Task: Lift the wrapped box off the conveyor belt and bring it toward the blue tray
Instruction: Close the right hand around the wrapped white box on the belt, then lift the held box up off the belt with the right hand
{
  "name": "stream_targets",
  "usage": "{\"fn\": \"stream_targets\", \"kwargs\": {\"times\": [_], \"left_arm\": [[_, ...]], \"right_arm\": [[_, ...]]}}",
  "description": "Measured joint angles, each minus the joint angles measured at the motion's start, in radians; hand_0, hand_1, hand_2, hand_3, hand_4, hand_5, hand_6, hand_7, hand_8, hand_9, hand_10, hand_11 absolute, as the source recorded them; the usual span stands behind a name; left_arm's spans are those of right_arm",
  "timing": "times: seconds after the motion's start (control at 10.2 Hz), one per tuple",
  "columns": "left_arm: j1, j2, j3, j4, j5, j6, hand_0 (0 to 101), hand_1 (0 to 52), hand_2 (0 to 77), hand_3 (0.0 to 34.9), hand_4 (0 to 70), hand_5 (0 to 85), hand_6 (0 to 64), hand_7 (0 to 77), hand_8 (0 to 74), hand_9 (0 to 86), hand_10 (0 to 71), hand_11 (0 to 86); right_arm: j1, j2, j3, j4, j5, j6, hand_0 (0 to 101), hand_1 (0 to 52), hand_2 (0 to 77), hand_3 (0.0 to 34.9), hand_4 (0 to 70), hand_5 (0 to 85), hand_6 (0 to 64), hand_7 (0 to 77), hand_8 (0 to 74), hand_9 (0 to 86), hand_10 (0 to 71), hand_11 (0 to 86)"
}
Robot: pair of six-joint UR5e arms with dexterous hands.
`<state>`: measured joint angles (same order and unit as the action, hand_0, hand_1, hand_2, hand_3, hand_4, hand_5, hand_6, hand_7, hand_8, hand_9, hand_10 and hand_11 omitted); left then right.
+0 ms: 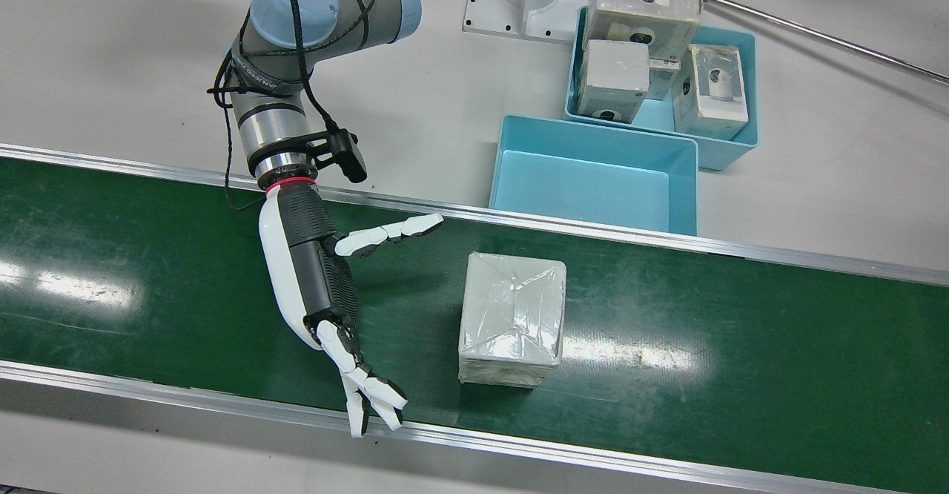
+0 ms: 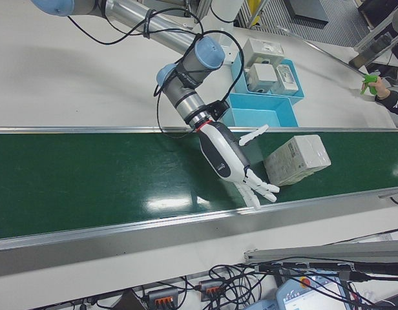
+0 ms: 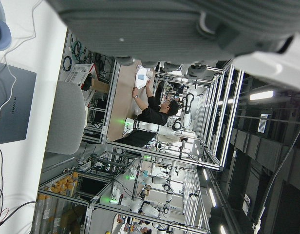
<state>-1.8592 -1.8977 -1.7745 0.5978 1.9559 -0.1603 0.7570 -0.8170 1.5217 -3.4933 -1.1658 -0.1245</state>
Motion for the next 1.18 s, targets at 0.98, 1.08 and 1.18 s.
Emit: {"fn": "stream_targets", "kwargs": {"times": [0.98, 1.08, 1.18], "left_arm": [[0.000, 0.000, 0.000, 0.000, 0.000, 0.000, 0, 0.0, 1.1, 0.0, 0.0, 1.1, 0.5, 0.5, 0.5, 0.5, 0.5, 0.5], [0.000, 0.000, 0.000, 0.000, 0.000, 0.000, 0, 0.0, 1.1, 0.0, 0.0, 1.1, 0.5, 0.5, 0.5, 0.0, 0.5, 0.5], [0.000, 0.000, 0.000, 0.000, 0.000, 0.000, 0, 0.0, 1.1, 0.0, 0.0, 1.1, 0.5, 0.5, 0.5, 0.0, 0.5, 0.5]], "right_arm": [[-0.002, 0.007, -0.020, -0.004, 0.002, -0.002, 48, 14.7, 6.0, 0.0, 9.8, 15.8, 3.3, 3.8, 0.0, 1.1, 0.0, 0.5], [-0.001, 0.007, -0.022, -0.008, 0.004, -0.002, 48, 14.7, 7.6, 0.0, 11.5, 18.5, 3.8, 6.0, 0.0, 1.1, 0.0, 0.5], [0.000, 0.009, -0.023, -0.020, 0.007, -0.001, 50, 18.5, 14.7, 0.0, 14.7, 27.3, 10.4, 13.6, 3.8, 1.1, 0.0, 0.5]]}}
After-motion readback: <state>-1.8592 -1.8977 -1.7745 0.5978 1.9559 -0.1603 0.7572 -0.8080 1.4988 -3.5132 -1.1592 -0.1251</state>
